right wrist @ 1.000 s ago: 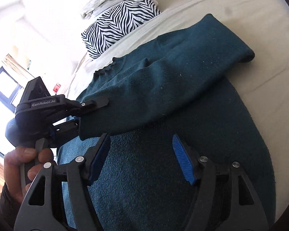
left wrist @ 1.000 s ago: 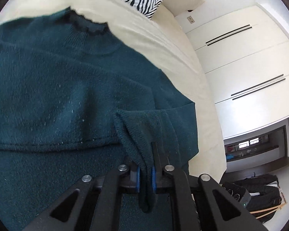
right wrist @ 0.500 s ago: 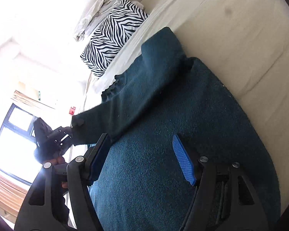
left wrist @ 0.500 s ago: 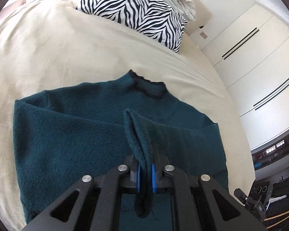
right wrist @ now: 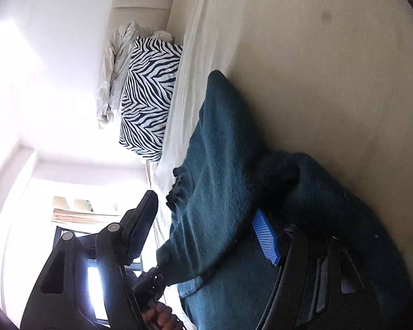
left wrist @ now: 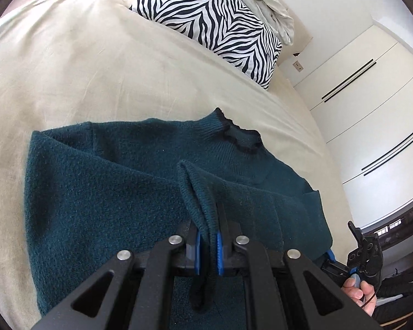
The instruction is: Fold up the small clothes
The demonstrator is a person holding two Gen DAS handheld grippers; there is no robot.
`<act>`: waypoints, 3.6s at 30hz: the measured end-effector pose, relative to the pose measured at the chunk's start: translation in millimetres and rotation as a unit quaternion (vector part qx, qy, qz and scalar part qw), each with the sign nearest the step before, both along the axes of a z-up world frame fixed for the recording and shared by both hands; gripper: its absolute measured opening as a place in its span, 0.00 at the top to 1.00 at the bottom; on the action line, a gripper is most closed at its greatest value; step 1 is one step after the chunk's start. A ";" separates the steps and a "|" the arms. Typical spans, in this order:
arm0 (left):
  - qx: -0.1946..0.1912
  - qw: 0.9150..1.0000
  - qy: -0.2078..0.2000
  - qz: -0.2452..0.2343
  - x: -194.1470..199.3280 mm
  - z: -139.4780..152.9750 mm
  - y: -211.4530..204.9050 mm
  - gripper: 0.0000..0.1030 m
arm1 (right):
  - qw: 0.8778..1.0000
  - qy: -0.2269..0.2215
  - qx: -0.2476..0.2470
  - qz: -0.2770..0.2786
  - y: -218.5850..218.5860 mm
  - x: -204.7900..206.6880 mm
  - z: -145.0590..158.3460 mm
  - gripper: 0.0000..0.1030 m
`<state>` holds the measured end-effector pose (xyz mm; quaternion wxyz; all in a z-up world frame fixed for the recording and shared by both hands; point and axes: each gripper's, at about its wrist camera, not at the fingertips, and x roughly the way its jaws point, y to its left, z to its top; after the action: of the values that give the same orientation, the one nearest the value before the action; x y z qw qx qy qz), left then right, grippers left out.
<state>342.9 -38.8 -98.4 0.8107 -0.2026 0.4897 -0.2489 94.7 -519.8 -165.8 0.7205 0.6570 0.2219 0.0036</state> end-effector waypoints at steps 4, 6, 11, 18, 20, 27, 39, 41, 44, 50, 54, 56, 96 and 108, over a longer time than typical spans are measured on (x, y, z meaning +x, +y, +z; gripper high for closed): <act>0.003 1.000 0.016 -0.005 -3.4 -14.9 -2.5 0.91 | 0.999 -0.026 0.026 -0.035 -12.1 -13.2 -7.5 0.36; -0.004 1.000 0.018 -0.003 -4.8 -16.6 -0.7 0.91 | 0.999 -0.026 0.006 -0.037 -11.1 -16.0 -6.4 0.38; 0.005 1.000 0.017 -0.005 -2.8 -15.0 1.0 0.85 | 0.999 -0.016 -0.008 -0.043 -6.9 -21.0 -4.1 0.38; 0.009 1.000 0.013 -0.006 -4.9 -8.7 5.7 0.57 | 0.995 0.042 -0.093 -0.021 15.7 -41.2 27.3 0.35; 0.028 1.000 0.004 -0.001 -9.3 -1.2 7.3 0.46 | 0.992 0.046 -0.119 -0.016 17.1 -40.3 42.3 0.35; 0.071 0.994 -0.052 0.058 -31.5 32.5 25.6 0.32 | 0.983 0.026 -0.176 0.047 15.6 0.7 87.3 0.35; 0.122 0.988 -0.083 -0.041 -25.1 -14.7 -30.6 0.32 | 0.978 0.051 -0.146 0.141 2.3 77.4 16.0 0.40; 0.119 0.988 -0.089 -0.048 -24.9 -16.9 -29.8 0.32 | 0.978 0.048 -0.151 0.135 -2.2 62.7 17.8 0.40; 0.094 0.990 -0.091 -0.044 -23.3 -20.7 -23.7 0.30 | 0.979 0.057 -0.160 0.115 -14.5 53.2 30.2 0.36; 0.095 0.989 -0.102 -0.044 -26.5 -21.5 -25.7 0.27 | 0.981 0.027 -0.132 0.139 -25.6 101.3 33.0 0.35; 0.073 0.991 -0.100 -0.042 -26.5 -22.9 -18.8 0.28 | 0.979 0.044 -0.141 0.138 -30.3 110.6 -1.4 0.59; 0.066 0.992 -0.099 -0.042 -26.3 -21.9 -16.5 0.28 | 0.985 0.031 -0.115 0.126 -38.0 92.8 -5.1 0.64; 0.015 0.994 0.105 -0.014 -349.0 -15.1 137.3 0.27 | 0.938 0.160 -0.226 0.208 25.6 -322.0 35.8 0.43; 0.009 0.990 0.143 0.014 -356.7 -28.6 158.7 0.87 | 0.943 0.160 -0.212 0.201 19.5 -321.6 25.6 0.91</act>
<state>-13.8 119.9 -127.0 0.7378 -0.2355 0.5997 -0.2011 -226.8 -500.3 -140.3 0.7822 0.4228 0.4576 -0.0043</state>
